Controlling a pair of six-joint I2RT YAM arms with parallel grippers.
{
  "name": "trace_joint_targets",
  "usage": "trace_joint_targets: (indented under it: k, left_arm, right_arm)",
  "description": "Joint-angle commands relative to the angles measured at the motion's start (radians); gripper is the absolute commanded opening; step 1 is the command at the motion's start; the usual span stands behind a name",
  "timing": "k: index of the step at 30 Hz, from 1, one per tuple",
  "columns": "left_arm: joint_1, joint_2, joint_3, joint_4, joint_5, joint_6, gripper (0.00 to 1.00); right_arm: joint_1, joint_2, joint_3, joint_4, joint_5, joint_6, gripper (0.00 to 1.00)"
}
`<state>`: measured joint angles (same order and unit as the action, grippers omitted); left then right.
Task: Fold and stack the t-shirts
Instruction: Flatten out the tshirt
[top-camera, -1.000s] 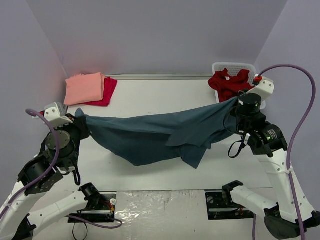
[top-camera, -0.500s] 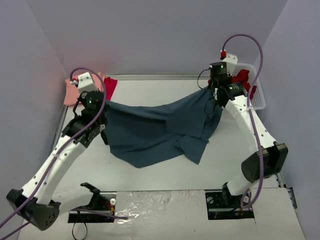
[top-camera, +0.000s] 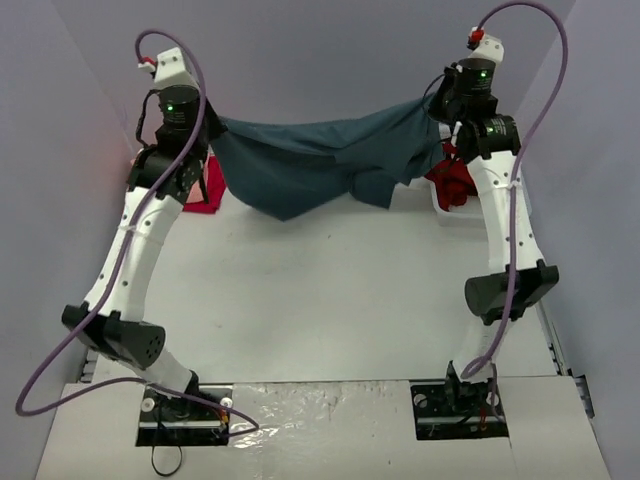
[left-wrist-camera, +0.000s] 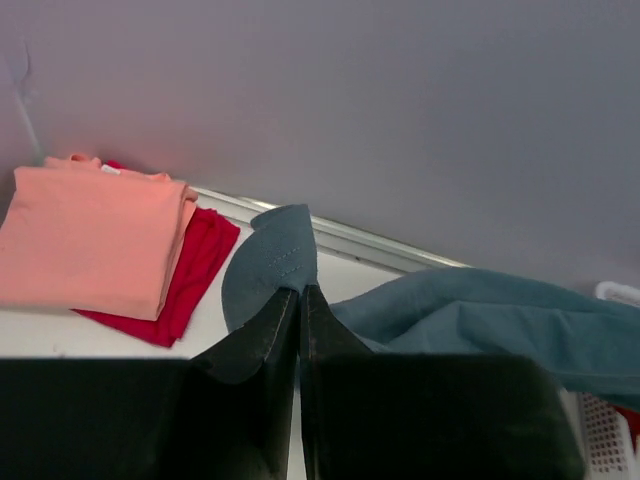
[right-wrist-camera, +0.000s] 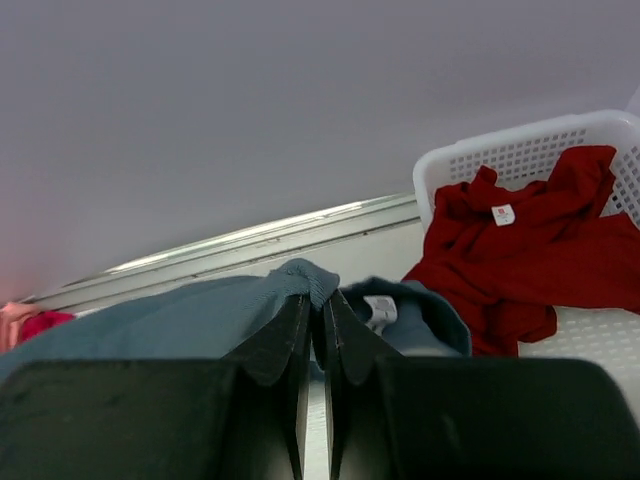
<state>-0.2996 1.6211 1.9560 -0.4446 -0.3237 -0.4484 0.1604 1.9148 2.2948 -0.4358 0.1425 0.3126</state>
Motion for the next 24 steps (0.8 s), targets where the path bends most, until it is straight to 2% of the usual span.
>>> trace_joint_targets:
  k: [1,3,5,6,7,10,12,15,18,20,24]
  left_arm:
    - [-0.001,-0.226,0.011,-0.011,0.02,0.034,0.02]
    - [-0.001,-0.379,-0.166,0.015,0.009,0.016,0.02]
    - [0.001,-0.485,-0.277,0.021,-0.001,-0.01,0.02]
    - [-0.001,-0.597,-0.336,0.021,0.003,-0.021,0.02]
    - [-0.001,-0.653,-0.453,0.021,0.009,-0.029,0.02]
    - [-0.001,-0.833,-0.642,-0.028,0.015,-0.079,0.02]
    - [-0.001,-0.935,-0.712,-0.049,0.015,-0.098,0.02]
    - [-0.001,-0.974,-0.723,-0.089,-0.003,-0.079,0.02]
    - [-0.001,-0.919,-0.622,-0.123,-0.029,-0.046,0.03]
    - [-0.001,-0.865,-0.566,-0.12,-0.032,-0.035,0.02]
    - [0.001,-0.781,-0.559,-0.066,-0.034,-0.032,0.02]
  right_arm:
    - [0.005,-0.218,-0.052,0.025,-0.038,-0.015,0.0]
    - [0.005,-0.37,-0.255,0.067,-0.031,-0.009,0.0]
    - [0.004,-0.536,-0.471,0.098,-0.021,0.002,0.0]
    - [0.004,-0.584,-0.527,0.104,-0.012,0.005,0.0]
    - [0.004,-0.632,-0.581,0.106,-0.011,0.008,0.0]
    - [0.004,-0.81,-0.759,0.094,-0.009,0.016,0.0]
    - [0.004,-0.913,-0.823,0.06,0.034,0.022,0.0]
    - [0.004,-0.984,-0.818,0.013,0.058,0.023,0.0]
    - [0.004,-0.984,-0.779,-0.015,0.086,0.022,0.0]
    - [0.004,-0.952,-0.738,-0.021,0.104,0.016,0.0]
    - [0.004,-0.846,-0.695,-0.018,0.135,0.014,0.0]
